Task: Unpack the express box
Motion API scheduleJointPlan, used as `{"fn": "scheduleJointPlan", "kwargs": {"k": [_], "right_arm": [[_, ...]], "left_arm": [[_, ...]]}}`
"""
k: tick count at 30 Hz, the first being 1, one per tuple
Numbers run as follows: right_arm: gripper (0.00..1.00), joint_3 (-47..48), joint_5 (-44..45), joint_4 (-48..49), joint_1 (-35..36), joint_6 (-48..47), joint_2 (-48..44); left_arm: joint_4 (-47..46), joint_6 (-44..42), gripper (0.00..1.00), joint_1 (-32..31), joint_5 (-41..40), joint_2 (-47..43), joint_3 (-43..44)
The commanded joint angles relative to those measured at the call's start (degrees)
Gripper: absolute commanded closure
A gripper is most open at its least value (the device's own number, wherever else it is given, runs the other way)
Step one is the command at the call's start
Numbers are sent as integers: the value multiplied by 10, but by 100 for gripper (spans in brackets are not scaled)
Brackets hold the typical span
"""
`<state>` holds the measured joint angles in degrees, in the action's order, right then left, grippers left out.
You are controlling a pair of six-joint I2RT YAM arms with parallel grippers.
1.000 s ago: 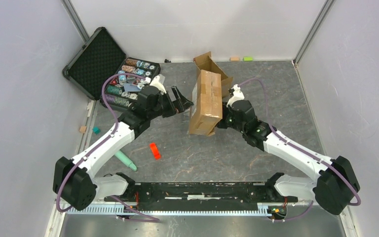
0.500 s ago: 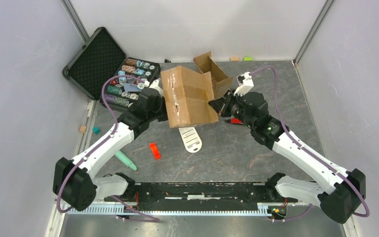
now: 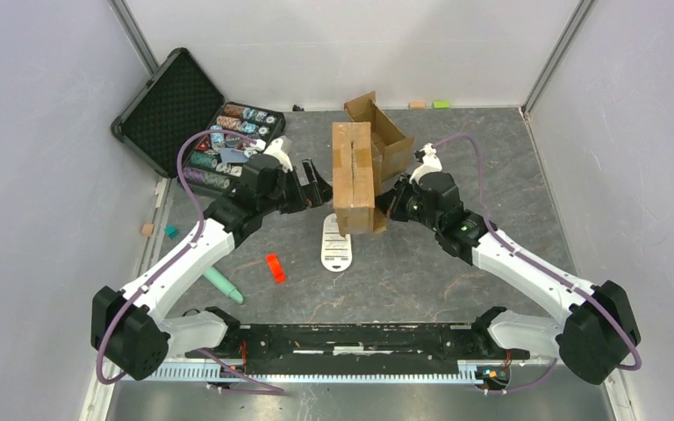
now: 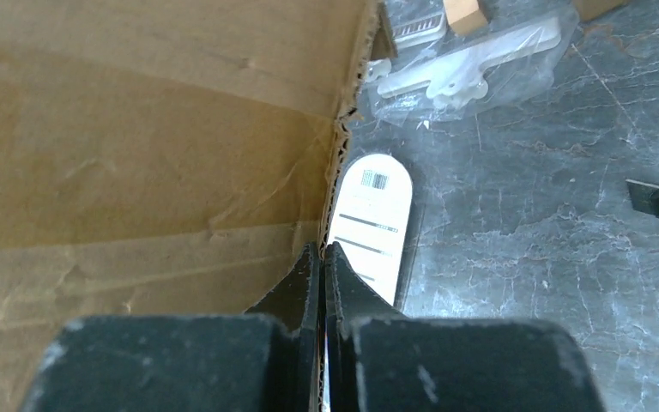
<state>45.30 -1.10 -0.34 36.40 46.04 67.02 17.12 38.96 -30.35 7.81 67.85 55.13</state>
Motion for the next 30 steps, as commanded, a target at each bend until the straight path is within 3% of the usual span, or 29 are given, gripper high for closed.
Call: {"fn": "scheduleJointPlan", "kwargs": {"k": [1,3,7,13,19,23,30], "right_arm": [[100,71,6,5,30,-13,-28],[100,97,46,-25,41,-24,-57],[100,111,59,-77,-25,-47,-71],[100,30,13,-16,-41,-2,-64],[100,26,101,-63,-62,-40,-115],[100,44,127,-66,-17,-47,-110],[100,56,280,-63,137,-55,-64]], "left_arm": [[-48,12,0,8,30,12,-21],[-56,19,0,15,30,17,-33],[-52,15,0,21,30,4,-34],[-9,0,0,29,27,-18,1],[9,0,0,117,88,-48,-28],[11,-4,0,117,111,-53,-24],[-32,3,0,96,204,-10,-7]]}}
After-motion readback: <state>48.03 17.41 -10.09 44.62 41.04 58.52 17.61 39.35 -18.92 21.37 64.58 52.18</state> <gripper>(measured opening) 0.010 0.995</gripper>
